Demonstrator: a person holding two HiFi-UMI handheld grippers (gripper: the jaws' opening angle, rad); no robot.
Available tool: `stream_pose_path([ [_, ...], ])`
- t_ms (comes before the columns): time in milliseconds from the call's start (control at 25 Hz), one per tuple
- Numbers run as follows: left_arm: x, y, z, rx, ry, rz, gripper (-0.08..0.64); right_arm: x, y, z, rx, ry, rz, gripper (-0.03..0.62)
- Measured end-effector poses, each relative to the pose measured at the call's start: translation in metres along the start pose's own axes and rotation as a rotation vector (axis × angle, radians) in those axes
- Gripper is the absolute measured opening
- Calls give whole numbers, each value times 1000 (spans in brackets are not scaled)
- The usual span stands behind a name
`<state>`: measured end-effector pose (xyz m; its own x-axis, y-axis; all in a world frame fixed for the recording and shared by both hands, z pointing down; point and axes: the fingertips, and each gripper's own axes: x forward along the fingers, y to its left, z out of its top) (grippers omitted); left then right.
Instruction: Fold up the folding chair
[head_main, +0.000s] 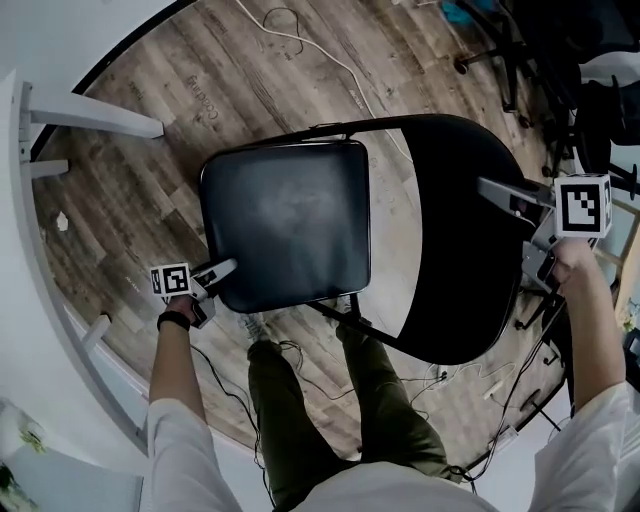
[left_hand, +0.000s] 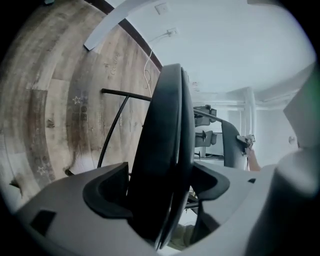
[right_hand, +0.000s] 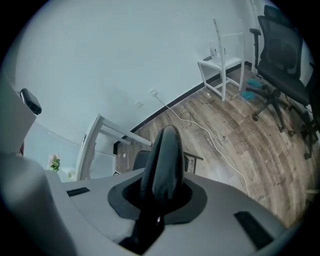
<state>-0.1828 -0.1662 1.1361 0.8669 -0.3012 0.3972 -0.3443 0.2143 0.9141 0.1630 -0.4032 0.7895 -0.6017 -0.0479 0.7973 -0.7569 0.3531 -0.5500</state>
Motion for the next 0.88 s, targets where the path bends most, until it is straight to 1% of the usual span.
stream_pose_path([
  [120, -2, -20, -12, -1, 2, 18, 377, -10, 14, 2, -4, 10, 10, 60],
  [320, 7, -79, -37, 27, 16, 26, 365, -36, 23, 2, 9, 1, 24, 60],
  [360, 9, -93, -44, 33, 16, 28, 365, -42, 24, 1, 18, 4, 13, 61],
  [440, 12, -125, -56, 41, 21, 28, 365, -58, 25, -1, 28, 18, -37, 61],
  [600, 24, -189, -82, 65, 30, 48, 370, -87, 31, 0, 6, 48, -114, 61],
  [720, 39, -232, -101, 72, 15, 85, 381, -108, 35, -5, 8, 58, -133, 63],
  [880, 62, -280, -113, 114, 8, 169, 402, -125, 42, -3, 22, 66, -158, 66],
])
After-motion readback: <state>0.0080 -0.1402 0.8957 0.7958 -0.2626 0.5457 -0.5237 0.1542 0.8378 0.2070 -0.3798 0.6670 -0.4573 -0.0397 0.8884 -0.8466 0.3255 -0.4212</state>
